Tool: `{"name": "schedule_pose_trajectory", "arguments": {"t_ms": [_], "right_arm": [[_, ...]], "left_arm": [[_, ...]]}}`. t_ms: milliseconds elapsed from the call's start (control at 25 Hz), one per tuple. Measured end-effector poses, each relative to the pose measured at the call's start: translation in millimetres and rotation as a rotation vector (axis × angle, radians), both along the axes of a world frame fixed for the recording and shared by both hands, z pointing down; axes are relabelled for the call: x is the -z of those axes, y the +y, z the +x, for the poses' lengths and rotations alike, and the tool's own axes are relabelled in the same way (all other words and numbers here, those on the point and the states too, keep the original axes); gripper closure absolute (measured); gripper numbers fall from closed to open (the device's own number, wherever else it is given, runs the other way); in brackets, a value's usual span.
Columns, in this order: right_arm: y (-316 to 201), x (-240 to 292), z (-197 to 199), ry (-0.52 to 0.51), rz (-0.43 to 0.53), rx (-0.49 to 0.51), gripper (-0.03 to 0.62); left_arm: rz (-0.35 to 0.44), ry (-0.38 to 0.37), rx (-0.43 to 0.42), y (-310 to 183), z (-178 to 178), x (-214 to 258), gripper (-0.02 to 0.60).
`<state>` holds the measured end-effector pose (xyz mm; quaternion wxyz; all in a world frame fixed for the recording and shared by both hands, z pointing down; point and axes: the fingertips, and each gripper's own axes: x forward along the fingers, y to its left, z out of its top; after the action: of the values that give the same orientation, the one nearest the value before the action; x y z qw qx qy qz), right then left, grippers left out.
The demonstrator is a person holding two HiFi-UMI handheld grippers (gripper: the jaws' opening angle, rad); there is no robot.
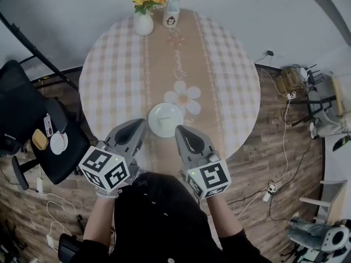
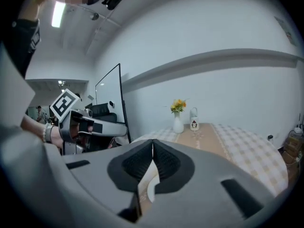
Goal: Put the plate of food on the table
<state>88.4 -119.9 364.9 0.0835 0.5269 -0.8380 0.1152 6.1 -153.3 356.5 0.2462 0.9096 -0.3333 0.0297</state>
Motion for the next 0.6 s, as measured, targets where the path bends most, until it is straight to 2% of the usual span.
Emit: {"name": "schedule_pose_trajectory", "arguments": {"t_ms": [360, 600], "right_arm": [[9, 75, 9, 0.022, 0.18, -0.021, 0.592], [15, 98, 6, 0.004, 0.235, -0.021, 0.594]], "left_arm": [[0.182, -0.055, -0.014, 18, 4, 61, 0.58], [0.251, -0.053, -0.019, 24, 4, 83, 0.58]]}}
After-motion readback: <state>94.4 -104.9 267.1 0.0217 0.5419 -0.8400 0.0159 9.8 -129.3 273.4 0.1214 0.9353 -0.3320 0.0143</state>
